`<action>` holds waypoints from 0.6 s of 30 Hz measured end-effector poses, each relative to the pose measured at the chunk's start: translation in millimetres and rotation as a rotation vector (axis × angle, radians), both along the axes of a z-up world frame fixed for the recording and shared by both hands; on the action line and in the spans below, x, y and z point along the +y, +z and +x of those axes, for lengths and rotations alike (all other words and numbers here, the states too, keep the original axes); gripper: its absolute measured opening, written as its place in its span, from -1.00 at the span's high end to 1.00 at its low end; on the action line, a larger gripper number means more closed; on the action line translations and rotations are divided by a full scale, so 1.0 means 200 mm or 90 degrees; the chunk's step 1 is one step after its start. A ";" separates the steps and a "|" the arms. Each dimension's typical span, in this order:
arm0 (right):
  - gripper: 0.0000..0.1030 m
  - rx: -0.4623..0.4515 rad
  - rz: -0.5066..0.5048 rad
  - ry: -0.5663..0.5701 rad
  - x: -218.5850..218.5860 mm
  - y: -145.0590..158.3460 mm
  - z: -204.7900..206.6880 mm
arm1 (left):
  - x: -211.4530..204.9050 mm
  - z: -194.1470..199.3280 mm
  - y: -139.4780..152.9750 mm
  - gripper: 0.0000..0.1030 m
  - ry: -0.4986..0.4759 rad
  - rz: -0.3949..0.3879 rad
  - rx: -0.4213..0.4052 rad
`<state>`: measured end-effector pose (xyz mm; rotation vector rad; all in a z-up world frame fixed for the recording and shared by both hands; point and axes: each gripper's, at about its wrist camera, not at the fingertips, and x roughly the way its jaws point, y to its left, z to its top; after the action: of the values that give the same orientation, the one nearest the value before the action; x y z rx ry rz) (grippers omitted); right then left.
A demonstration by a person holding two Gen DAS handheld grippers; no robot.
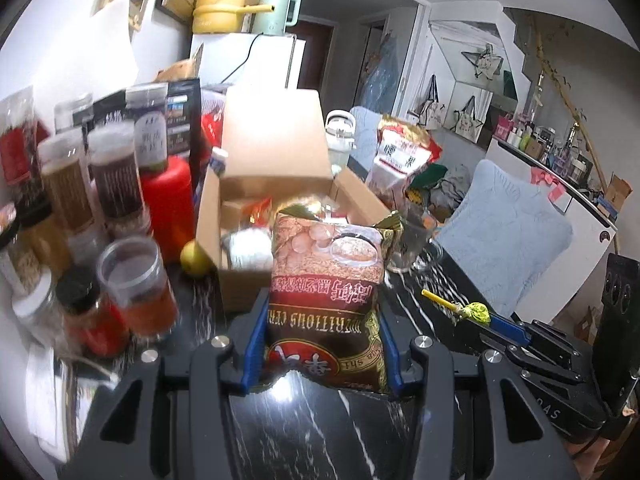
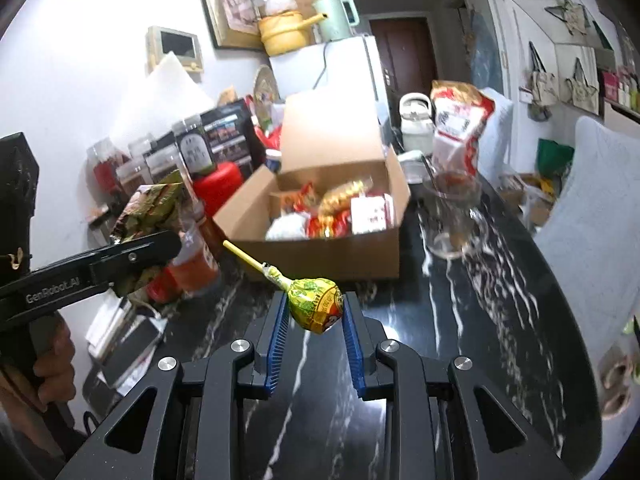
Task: Organize snacks
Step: 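Lift both held snacks and carry them over the cardboard box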
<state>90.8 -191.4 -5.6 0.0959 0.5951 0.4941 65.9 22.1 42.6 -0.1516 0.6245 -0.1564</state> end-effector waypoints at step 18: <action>0.48 -0.068 0.013 -0.003 0.05 0.23 0.47 | 0.03 0.52 0.13 0.09 0.000 0.003 -0.045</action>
<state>185.8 -181.2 40.6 0.0891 0.4852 0.4979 169.5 27.5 69.2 -0.1411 0.5548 -0.1596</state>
